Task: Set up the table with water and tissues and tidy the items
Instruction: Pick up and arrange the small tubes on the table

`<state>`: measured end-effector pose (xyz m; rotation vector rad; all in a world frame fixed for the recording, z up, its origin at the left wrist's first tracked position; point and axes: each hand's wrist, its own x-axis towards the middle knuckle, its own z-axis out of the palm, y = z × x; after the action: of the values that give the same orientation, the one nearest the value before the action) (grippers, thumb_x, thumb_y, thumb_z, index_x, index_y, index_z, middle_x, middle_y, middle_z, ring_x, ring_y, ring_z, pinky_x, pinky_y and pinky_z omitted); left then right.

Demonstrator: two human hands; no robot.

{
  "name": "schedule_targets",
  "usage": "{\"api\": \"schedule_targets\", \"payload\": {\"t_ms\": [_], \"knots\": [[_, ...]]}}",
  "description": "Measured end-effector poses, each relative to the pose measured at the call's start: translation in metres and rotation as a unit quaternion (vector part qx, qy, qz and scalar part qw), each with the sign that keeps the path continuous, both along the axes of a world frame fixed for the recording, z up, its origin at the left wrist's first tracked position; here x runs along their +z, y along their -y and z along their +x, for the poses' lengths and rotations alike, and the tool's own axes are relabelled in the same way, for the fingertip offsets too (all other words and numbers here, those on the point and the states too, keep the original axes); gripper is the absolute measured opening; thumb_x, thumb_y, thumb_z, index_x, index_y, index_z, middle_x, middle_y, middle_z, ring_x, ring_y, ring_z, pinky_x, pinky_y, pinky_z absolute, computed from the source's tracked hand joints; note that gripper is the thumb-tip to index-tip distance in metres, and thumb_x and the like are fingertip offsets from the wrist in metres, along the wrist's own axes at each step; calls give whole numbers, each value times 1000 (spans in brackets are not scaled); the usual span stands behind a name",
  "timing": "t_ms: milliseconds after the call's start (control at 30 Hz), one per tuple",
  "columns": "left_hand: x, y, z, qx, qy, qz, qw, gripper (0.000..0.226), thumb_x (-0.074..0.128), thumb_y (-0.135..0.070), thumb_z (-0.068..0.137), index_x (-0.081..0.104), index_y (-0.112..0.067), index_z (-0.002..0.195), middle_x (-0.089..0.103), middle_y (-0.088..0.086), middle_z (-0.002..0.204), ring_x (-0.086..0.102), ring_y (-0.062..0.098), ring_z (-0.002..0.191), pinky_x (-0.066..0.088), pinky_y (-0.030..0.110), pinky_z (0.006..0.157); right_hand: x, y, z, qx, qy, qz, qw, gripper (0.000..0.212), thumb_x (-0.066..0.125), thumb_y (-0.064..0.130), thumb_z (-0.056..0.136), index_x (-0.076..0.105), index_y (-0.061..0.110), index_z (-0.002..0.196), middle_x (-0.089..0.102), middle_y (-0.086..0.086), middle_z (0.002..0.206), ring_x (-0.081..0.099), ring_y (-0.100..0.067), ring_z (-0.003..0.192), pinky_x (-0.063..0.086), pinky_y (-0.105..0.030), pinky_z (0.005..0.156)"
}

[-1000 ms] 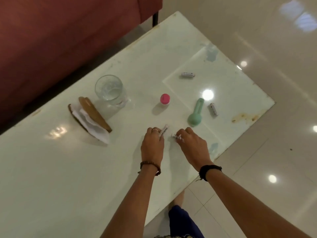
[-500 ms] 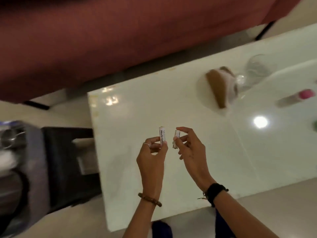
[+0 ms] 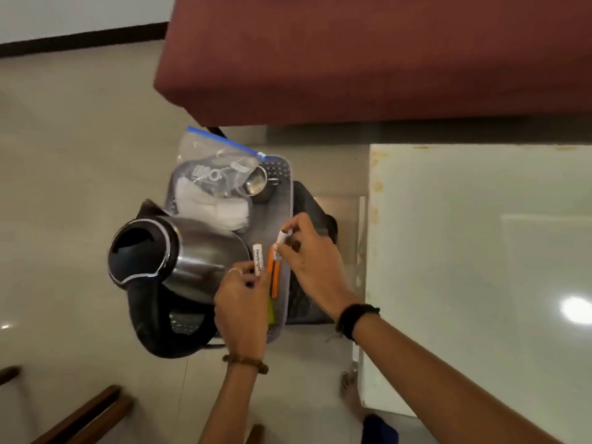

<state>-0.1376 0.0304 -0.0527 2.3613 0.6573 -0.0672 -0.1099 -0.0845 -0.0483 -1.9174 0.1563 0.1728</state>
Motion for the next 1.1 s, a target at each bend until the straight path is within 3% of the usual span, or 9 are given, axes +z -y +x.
{"api": "schedule_targets", "payload": {"t_ms": [100, 167, 233, 367, 533, 667, 800, 933, 1100], "knots": [[-15, -1, 27, -34, -42, -4, 999, 38, 53, -51, 85, 57, -16, 71, 67, 9, 77, 65, 27, 71, 55, 35, 67, -15, -21, 27, 55, 33, -210, 976, 8, 51, 14, 91, 47, 15, 98, 62, -6, 88, 53, -20, 86, 36, -22, 63], [-25, 5, 42, -62, -61, 23, 996, 40, 49, -45, 91, 59, -10, 76, 68, 14, 87, 66, 33, 80, 56, 40, 71, -26, -28, 41, 81, 43, -336, 937, 24, 49, 11, 90, 43, 12, 114, 64, -8, 97, 49, -28, 100, 37, -37, 79], [-35, 7, 53, -81, -79, 54, 992, 42, 44, -41, 94, 61, -4, 85, 67, 18, 97, 64, 38, 90, 53, 39, 72, -36, -33, 49, 108, 34, -410, 905, 31, 51, 13, 91, 38, 11, 119, 64, -8, 100, 48, -28, 103, 36, -39, 85], [-50, 4, 59, -134, -115, 107, 978, 38, 41, -34, 96, 59, -1, 95, 60, 18, 109, 61, 38, 97, 49, 43, 75, -45, -32, 52, 151, 48, -471, 868, 12, 51, 17, 91, 53, 13, 102, 62, -6, 95, 48, -26, 100, 34, -38, 83], [-54, 3, 47, -177, -125, 150, 965, 33, 41, -32, 97, 55, -2, 100, 47, 16, 118, 62, 34, 87, 51, 39, 70, -49, -25, 50, 174, 77, -443, 876, 16, 44, 13, 93, 60, 12, 96, 57, -9, 106, 44, -28, 107, 33, -40, 89], [-33, 27, 30, -205, 58, 129, 968, 21, 47, -22, 95, 56, -4, 102, 53, 15, 109, 57, 22, 74, 50, 31, 63, -43, 5, 29, 95, 145, -356, 918, 18, 46, 20, 94, 58, 12, 105, 61, -8, 106, 53, -24, 98, 40, -36, 82], [-15, 104, 3, -303, 196, 131, 923, 6, 61, -2, 85, 62, 0, 90, 62, 17, 87, 60, 27, 73, 49, 30, 68, -33, 86, -18, -12, 136, -274, 952, 18, 49, 18, 90, 63, 9, 97, 67, -9, 91, 60, -26, 82, 46, -38, 71], [-15, 219, -39, -381, 166, 51, 908, 11, 60, -1, 85, 64, -3, 96, 66, 12, 94, 65, 22, 82, 54, 26, 72, -36, 202, -92, -122, 76, -288, 947, 10, 61, 5, 85, 66, 9, 93, 70, -5, 84, 64, -24, 73, 49, -33, 67], [-30, 376, -121, -479, 78, -16, 874, 10, 57, -6, 89, 63, -10, 96, 65, 1, 98, 65, 16, 69, 51, 19, 56, -47, 366, -197, -213, -46, -316, 923, 12, 59, 6, 88, 67, 11, 95, 71, -2, 86, 63, -21, 69, 45, -31, 68]]}}
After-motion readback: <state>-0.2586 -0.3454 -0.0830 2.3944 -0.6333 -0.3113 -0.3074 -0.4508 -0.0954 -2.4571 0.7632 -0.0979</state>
